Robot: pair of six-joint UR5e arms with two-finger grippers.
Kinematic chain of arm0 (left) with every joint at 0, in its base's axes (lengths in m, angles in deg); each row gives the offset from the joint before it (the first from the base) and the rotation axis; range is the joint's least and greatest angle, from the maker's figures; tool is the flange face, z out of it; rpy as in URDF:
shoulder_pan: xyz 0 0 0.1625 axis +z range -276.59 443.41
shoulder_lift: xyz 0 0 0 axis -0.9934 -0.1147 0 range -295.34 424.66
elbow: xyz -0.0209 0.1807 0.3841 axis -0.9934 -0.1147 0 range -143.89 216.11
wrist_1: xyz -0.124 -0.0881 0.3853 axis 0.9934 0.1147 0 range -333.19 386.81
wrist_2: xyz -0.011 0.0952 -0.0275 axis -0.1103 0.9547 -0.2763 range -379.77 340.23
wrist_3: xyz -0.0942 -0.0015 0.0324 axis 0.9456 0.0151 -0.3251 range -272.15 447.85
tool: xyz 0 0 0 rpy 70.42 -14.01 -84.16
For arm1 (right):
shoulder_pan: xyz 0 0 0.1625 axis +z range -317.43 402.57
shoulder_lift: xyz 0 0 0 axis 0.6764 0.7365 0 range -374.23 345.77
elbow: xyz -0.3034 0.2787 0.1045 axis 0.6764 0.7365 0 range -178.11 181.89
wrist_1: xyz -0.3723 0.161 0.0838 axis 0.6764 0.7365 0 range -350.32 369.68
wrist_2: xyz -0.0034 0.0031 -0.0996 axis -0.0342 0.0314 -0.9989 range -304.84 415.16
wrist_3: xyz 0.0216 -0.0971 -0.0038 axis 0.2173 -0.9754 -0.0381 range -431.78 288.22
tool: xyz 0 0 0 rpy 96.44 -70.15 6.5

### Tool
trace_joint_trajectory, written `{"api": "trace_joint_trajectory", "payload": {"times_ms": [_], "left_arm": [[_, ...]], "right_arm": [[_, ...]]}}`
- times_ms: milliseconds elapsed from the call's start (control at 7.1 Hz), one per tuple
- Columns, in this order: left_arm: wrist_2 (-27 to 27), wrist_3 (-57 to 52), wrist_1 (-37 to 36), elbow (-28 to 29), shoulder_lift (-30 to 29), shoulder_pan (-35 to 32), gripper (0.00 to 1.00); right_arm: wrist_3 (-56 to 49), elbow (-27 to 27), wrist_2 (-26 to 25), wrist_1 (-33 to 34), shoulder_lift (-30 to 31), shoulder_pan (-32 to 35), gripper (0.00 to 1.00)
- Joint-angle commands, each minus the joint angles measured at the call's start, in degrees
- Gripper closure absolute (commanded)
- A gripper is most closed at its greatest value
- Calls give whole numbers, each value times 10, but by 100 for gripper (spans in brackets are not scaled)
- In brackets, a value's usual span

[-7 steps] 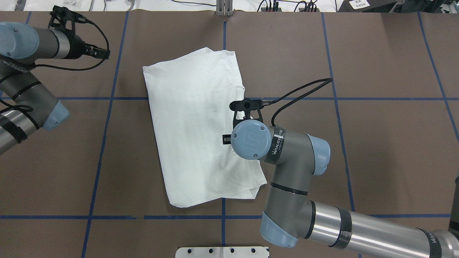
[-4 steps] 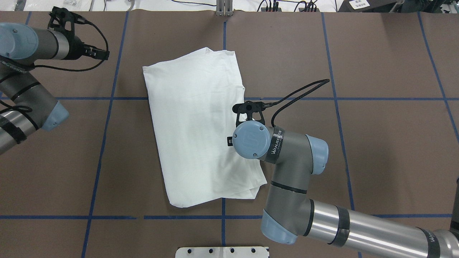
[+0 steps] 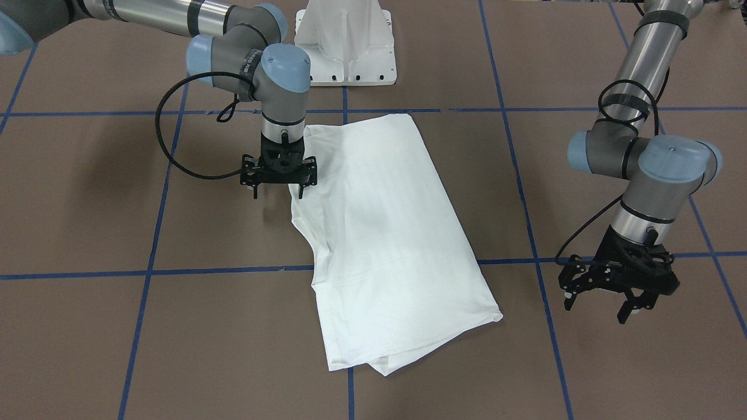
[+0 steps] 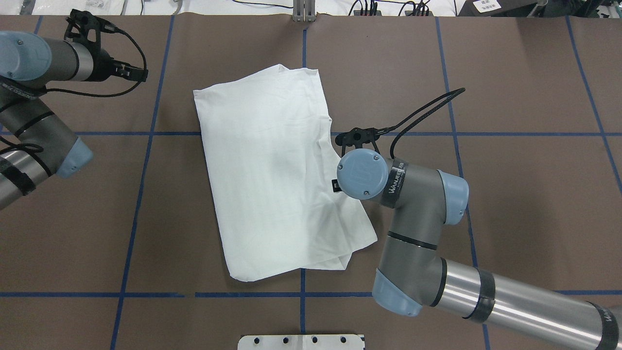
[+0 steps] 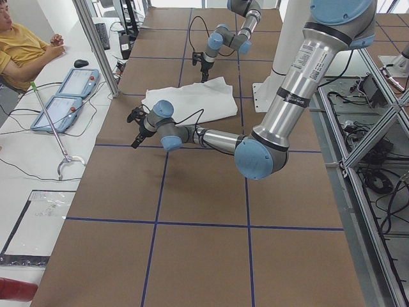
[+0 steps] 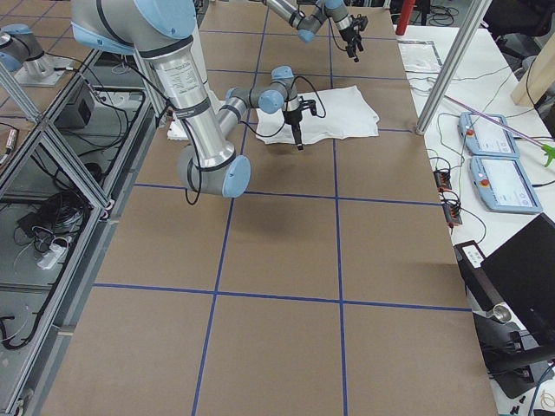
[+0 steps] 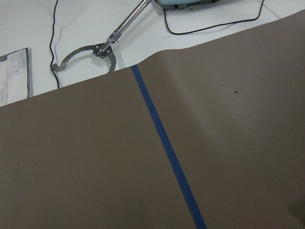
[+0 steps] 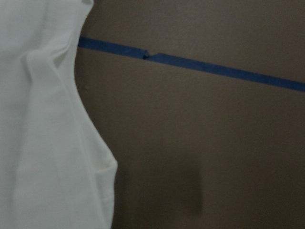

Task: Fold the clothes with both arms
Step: 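Move both grippers out to the sides of the folded shirt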

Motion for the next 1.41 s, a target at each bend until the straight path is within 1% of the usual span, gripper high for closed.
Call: {"api": "trace_joint_trajectory", "payload": {"times_ms": [0,141,282,422,563,704,845,986,1267], "left_arm": [[-2,32,0,-30,16,1,0],[-39,53,-1,-71,39,2,0],[-83,97,-3,-136,72,3,0],[-88,153,-10,-215,113,28,0],[-86,225,-10,-297,159,68,0],[-80,312,-10,-362,197,116,0],[-55,395,-10,-404,218,172,0],[19,459,-10,-417,229,242,0],[162,609,-10,-411,222,375,2]], "right_arm": [[-52,-55,39,0,44,49,0],[-43,-73,59,-6,42,64,0],[-29,-83,82,-69,52,66,0],[15,-89,96,-184,91,66,0],[48,-101,102,-283,139,66,0],[107,-122,99,-325,175,66,0],[158,-141,93,-326,189,66,0],[171,-147,90,-326,192,64,0],[171,-146,89,-326,192,64,0]]}}
